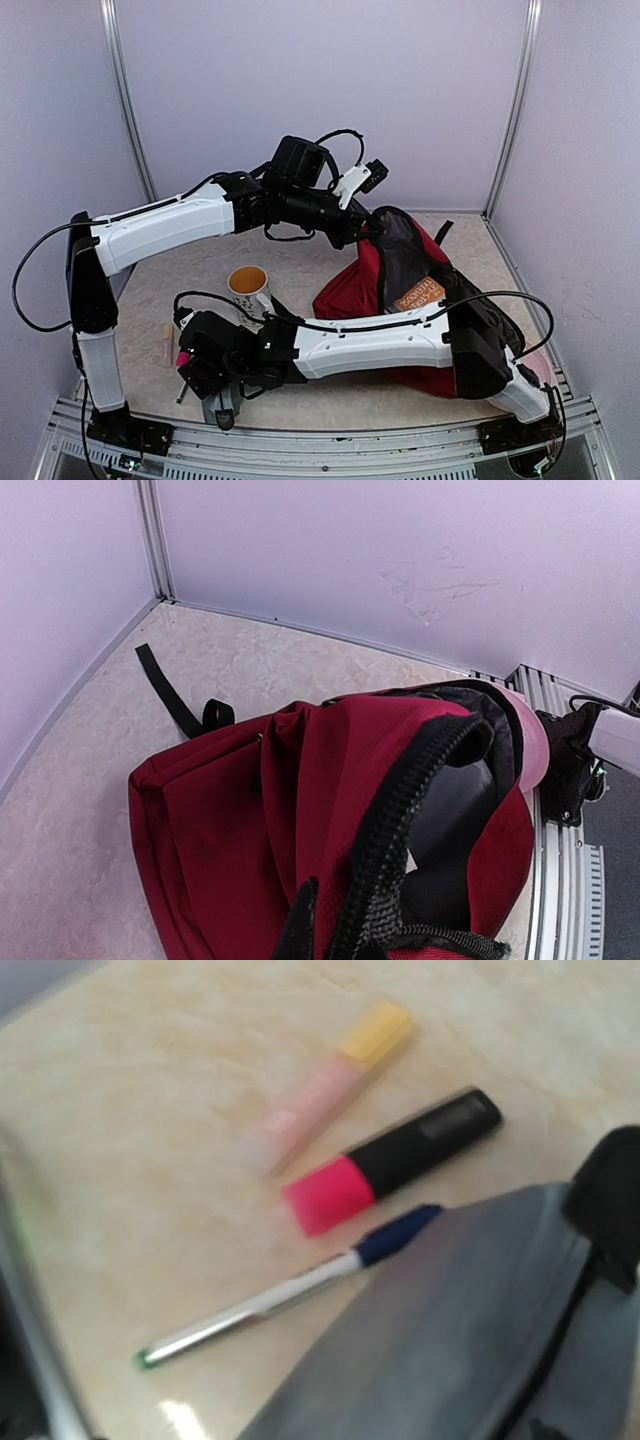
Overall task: Pack the student bag
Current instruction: Pick up the pencil case from the center of the board, then place the pencil case in the largest pocket of the bag.
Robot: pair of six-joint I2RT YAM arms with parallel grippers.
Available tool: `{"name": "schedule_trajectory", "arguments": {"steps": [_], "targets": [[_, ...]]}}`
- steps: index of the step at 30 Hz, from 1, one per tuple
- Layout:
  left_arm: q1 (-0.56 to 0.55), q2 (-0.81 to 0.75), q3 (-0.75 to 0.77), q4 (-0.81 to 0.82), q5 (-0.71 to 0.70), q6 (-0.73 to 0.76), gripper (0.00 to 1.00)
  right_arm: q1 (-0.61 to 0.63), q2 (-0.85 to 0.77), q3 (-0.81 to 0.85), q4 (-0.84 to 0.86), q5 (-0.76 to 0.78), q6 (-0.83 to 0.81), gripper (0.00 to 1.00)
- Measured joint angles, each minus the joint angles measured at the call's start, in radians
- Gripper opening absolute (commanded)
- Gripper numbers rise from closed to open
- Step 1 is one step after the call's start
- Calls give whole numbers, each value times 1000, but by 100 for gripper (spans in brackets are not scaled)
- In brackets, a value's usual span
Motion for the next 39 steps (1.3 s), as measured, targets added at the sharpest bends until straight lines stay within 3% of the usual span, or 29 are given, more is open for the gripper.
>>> {"name": "schedule_trajectory", "arguments": {"steps": [2, 4, 8, 11, 12, 16, 21, 28, 34, 36, 39], "targets": [[0, -9, -7, -2, 1, 5, 0, 0, 72, 93, -95, 25, 31, 99], [0, -20, -19, 0, 0, 10, 0, -1, 101, 104, -160, 36, 50, 88], [0, -55, -68, 4, 0, 20, 0, -3, 96, 68, -183, 32, 77, 34], [0, -72, -86, 5, -1, 25, 0, -3, 64, 19, -173, 24, 72, 4], [0, -75, -88, 5, -1, 27, 0, -5, 45, -6, -163, 14, 66, 0], [0, -78, -88, 10, -3, 32, 0, -5, -71, -166, -112, -82, -8, 0], [6, -77, -87, 10, -7, 35, 0, -5, -314, -469, -51, -360, -158, 0], [13, -73, -85, 11, -9, 37, 0, -24, -848, -822, -5, -548, -179, 0], [13, -71, -83, 14, -5, 36, 0, -270, -1409, -1128, -33, -523, 42, 0], [12, -66, -74, 14, 0, 36, 0, -364, -1527, -1208, -78, -500, 136, 0], [9, -62, -64, 20, 8, 36, 0, -601, -1600, -1310, -96, -534, 206, 0]]}}
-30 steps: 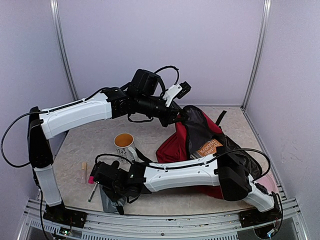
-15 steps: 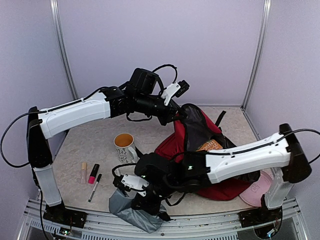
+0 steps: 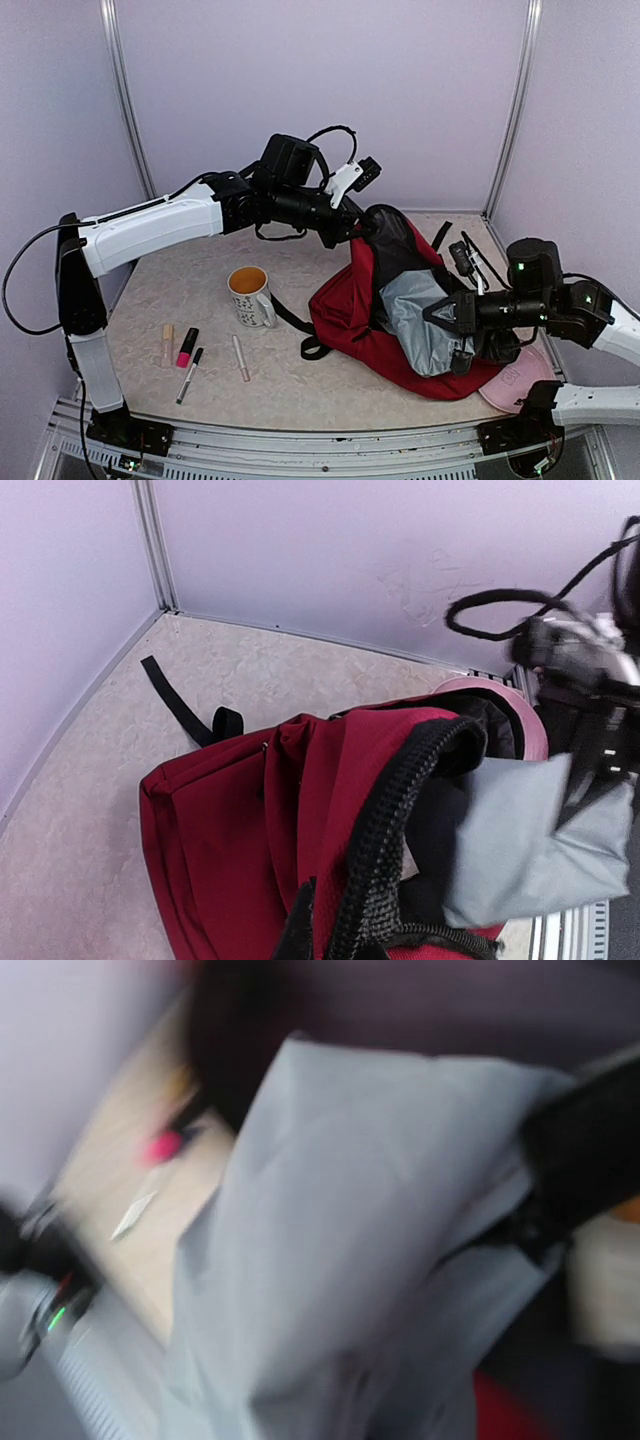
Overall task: Pack the student bag
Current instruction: Place the pencil case in the largest pocket of the bag.
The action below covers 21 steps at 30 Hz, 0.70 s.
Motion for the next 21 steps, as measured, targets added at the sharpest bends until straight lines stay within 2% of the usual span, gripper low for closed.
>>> {"name": "schedule_trajectory", "arguments": {"steps": [4, 7, 14, 21], "targets": [[-17, 5, 11, 11, 11, 2, 0, -246, 56, -106, 29, -120, 42, 0], [-45, 8, 19, 14, 14, 16, 0, -328, 174, -123, 80, -166, 57, 0], [-119, 11, 27, 15, 19, 89, 0, -362, 369, -110, 390, -203, 166, 0], [-132, 21, 29, 31, 39, 134, 0, -356, 422, -136, 660, -61, 338, 0]]}}
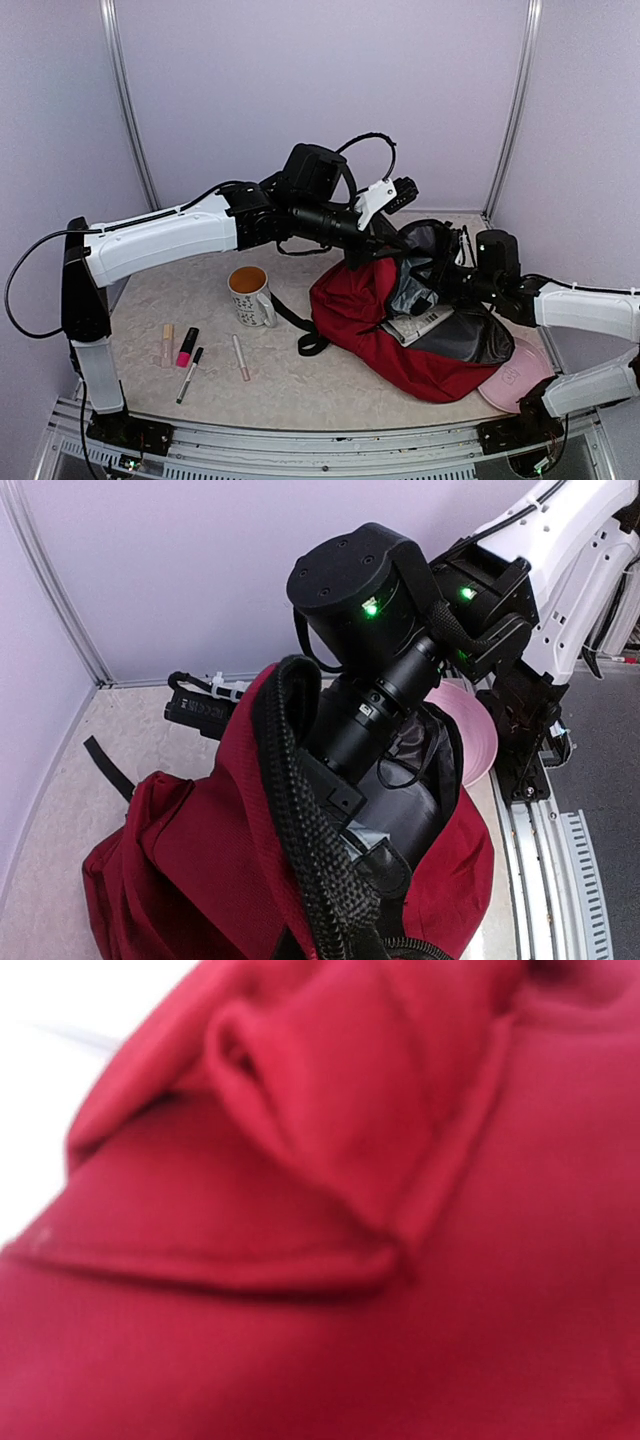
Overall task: Pack the student bag
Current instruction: Place the pencil case in the largest pocket of the bag.
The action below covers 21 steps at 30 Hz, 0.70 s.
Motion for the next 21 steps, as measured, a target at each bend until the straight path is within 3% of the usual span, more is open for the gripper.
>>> {"name": "schedule_trajectory", "arguments": {"steps": [3, 4, 8, 13, 15, 21], "targets": [[0, 20, 13, 9, 8, 7, 0, 25, 37, -2, 75, 100, 38, 0], [0, 25, 15, 10, 10, 7, 0, 37, 57, -2, 105, 135, 49, 5], [1, 33, 15, 11, 16, 5, 0, 67, 132, -2, 183, 221, 69, 47], [16, 33, 15, 19, 21, -26, 0, 91, 215, 47, 156, 250, -1, 70], [34, 33, 15, 31, 23, -58, 0, 109, 204, 71, 102, 254, -47, 83], [114, 33, -21, 87, 19, -154, 0, 182, -3, 120, -207, 289, -172, 90]]}}
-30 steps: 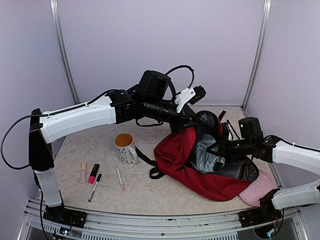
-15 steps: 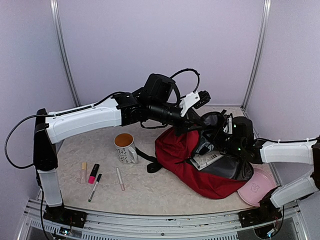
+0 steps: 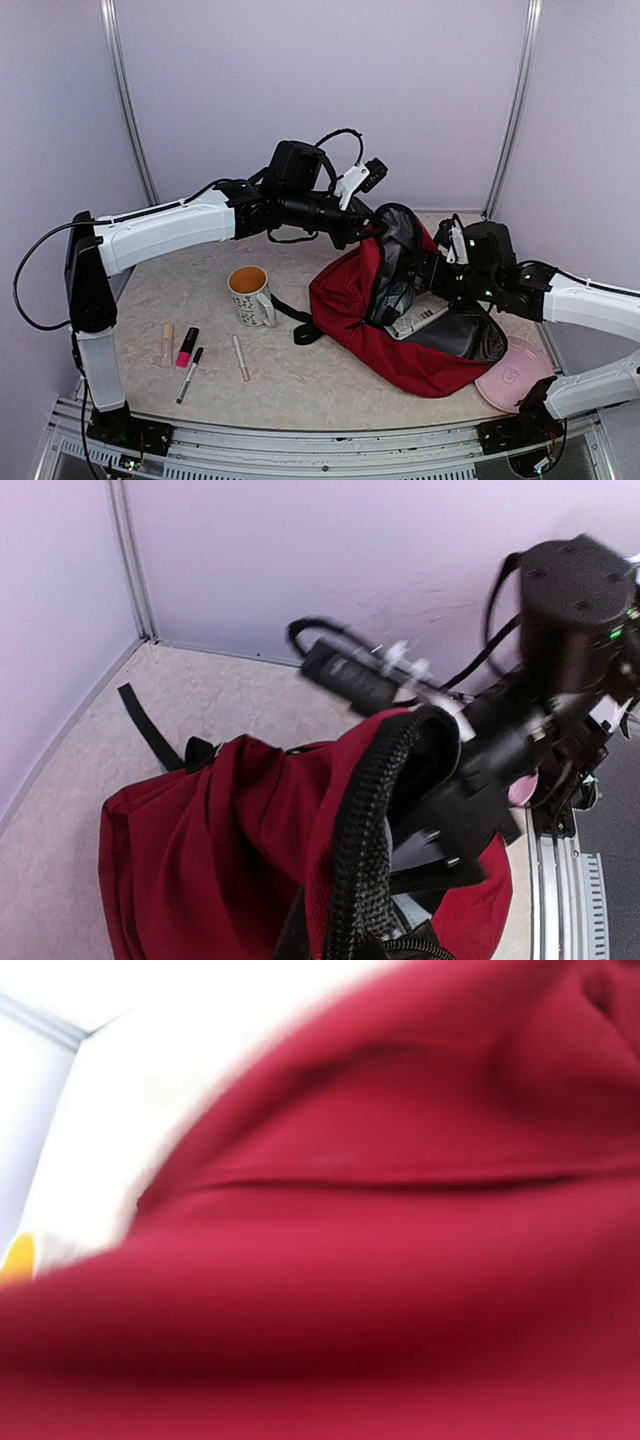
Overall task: Pack the student bag
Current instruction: Place the pencil case in the largest pocket of the bag, then pick up the largest pocket of the bag from the student bag.
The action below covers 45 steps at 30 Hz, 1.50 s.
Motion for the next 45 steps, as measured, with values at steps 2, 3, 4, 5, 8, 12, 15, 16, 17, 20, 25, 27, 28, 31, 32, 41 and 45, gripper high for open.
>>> {"name": "schedule_trajectory", "arguments": {"steps": [2, 3, 4, 5, 8, 12, 15, 16, 17, 20, 25, 27, 28, 31, 32, 41, 45], "targets": [[18, 0, -19, 9, -3, -18, 0, 11, -76, 29, -116, 16, -22, 88], [21, 0, -24, 11, -5, -25, 0, 16, -113, 44, -174, 24, -32, 87], [22, 0, -30, 14, -7, -30, 0, 19, -153, 58, -233, 28, -40, 85], [21, 0, -35, 18, -7, -34, 0, 20, -193, 69, -291, 31, -48, 80], [16, -1, -55, 32, -6, -42, 0, 20, -270, 86, -397, 31, -72, 67], [5, -1, -90, 39, -6, -51, 0, 20, -317, 101, -472, 8, -118, 65], [-2, -1, -100, 36, -7, -50, 0, 20, -306, 134, -525, 9, -150, 61], [-5, -3, -105, 37, -8, -49, 0, 20, -303, 144, -540, 20, -161, 60], [-8, -7, -113, 39, -11, -49, 0, 19, -302, 153, -554, 37, -168, 57], [-17, -32, -156, 38, -20, -48, 0, -19, -294, 168, -581, 80, -212, 49], [-31, -59, -201, 41, -31, -48, 0, -129, -227, 163, -573, 93, -270, 42], [-37, -65, -212, 41, -34, -48, 0, -150, -202, 150, -554, 63, -288, 42], [-42, -65, -214, 40, -36, -48, 0, -154, -192, 144, -546, 45, -295, 43], [-61, -65, -215, 39, -42, -45, 0, -156, -173, 129, -526, 0, -309, 42], [-67, -65, -215, 40, -42, -45, 0, -156, -170, 124, -523, -9, -312, 42], [-93, -83, -226, 40, -61, -37, 0, -167, -195, 60, -531, -4, -318, 39], [-93, -152, -293, 41, -95, -33, 0, -214, -208, 58, -535, 23, -332, 33]]}}
